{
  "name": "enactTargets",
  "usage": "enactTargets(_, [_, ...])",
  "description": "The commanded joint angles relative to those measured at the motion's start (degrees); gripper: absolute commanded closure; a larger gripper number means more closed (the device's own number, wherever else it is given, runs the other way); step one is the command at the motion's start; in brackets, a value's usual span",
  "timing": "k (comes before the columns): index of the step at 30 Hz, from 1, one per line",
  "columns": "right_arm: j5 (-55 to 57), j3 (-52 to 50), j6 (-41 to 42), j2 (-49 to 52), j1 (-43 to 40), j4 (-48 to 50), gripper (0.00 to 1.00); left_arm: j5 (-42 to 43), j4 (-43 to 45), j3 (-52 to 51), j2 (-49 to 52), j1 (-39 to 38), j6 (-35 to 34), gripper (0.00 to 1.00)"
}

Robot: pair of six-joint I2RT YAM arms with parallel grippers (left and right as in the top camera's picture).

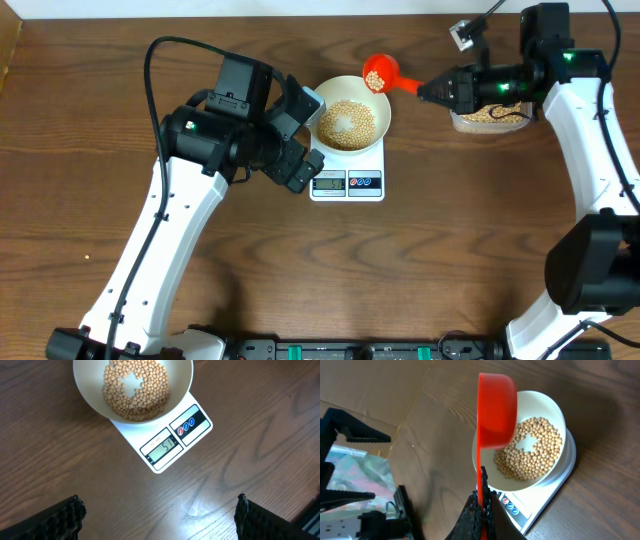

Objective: Scoop item into bowl and weigh 50g on scale
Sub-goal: 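Move the red scoop back right into the soybean tub, then scoop a small amount of soybeans with the red scoop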

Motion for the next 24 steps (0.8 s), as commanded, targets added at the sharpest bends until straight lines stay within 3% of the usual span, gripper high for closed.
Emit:
enactTargets(1, [-3.1, 0.0, 0.4, -1.0, -3.3, -1.3, 0.99, 0.5, -0.2, 1.0, 0.4, -0.1, -0.1, 0.02])
enactTargets(8, [-0.8, 0.2, -3.0, -2.7, -13.3, -6.2, 0.99, 0.5, -0.2, 1.0, 0.4, -0.1, -0.1, 0.02])
enactTargets(13, [11.5, 0.2, -3.0, -5.0, -19.1, -6.2, 0.99, 0.5, -0.2, 1.0, 0.4, -0.1, -0.1, 0.02])
enactTargets(24, [38.6, 0.2, -3.0, -5.1, -17.7, -5.6, 0.99, 0.5, -0.2, 1.0, 0.4, -0.1, -0.1, 0.02])
